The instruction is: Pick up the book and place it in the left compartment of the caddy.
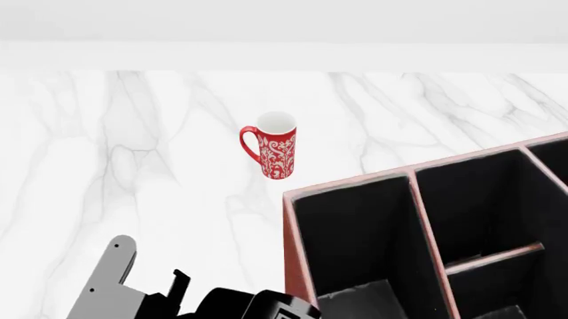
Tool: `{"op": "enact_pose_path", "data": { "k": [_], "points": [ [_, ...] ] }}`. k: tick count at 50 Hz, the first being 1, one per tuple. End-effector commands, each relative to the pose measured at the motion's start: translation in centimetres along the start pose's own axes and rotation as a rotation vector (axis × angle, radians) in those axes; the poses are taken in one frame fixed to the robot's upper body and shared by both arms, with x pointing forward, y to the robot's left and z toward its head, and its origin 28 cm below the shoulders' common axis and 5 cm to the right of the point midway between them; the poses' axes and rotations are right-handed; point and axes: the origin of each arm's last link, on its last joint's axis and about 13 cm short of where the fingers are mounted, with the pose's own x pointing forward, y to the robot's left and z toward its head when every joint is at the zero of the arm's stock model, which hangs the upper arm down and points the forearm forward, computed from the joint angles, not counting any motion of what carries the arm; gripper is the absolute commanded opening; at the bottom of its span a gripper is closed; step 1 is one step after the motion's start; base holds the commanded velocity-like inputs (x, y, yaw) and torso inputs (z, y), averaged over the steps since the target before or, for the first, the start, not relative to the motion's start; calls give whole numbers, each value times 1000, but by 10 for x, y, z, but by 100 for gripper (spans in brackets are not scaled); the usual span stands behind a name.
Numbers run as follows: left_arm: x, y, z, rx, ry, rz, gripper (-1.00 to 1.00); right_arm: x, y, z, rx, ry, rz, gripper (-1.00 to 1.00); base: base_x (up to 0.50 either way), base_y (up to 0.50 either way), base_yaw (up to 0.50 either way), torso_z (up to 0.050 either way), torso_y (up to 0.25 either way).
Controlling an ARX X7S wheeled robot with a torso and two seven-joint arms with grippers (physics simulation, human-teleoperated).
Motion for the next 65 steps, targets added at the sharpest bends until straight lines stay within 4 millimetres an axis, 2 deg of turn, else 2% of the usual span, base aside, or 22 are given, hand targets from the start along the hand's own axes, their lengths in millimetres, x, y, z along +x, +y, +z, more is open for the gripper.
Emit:
{"op": "enact_pose_path", "data": {
  "k": [1,8,16,20,21,23,26,27,34,43,56,57,65],
  "points": [
    [0,0,1,-1,-1,0,100,-8,-1,6,-48,4,-136,-100,0,0,0,0,0],
    [0,0,0,1,2,2,100,-22,2,14,-26,-14,-191,-100,0,0,0,0,0],
    [0,0,-1,5,3,2,100,-41,15,26,-63,-50,-238,-100,0,0,0,0,0],
    [1,0,-2,5,5,3,100,-46,18,28,-71,-46,-246,-100,0,0,0,0,0],
    [1,-1,-2,7,7,7,100,-46,19,26,-128,-33,-243,-100,0,0,0,0,0],
    [1,-1,-2,6,10,5,100,-47,18,28,-75,-49,-228,-100,0,0,1,0,0],
    [1,-1,-3,14,7,5,100,-49,19,28,-85,-54,-242,-100,0,0,0,0,0],
    [1,-1,-3,13,8,4,100,-48,18,25,-159,-32,-263,-100,0,0,0,0,0],
    [1,-1,-3,30,-1,17,100,-55,19,30,-9,-4,-231,-100,0,0,0,0,1],
    [1,-2,-3,34,-3,14,100,-84,30,47,2,-60,-322,-100,0,0,0,0,1],
    [1,-2,-4,40,-4,16,100,-113,41,62,95,-112,-370,-100,0,0,0,0,1],
    [1,-2,-4,39,-4,13,100,-117,40,63,162,-119,-368,-100,0,0,0,0,0],
    [1,-3,-5,42,-5,13,100,-144,45,72,277,-160,-451,-100,0,0,0,0,1]
  ]
}}
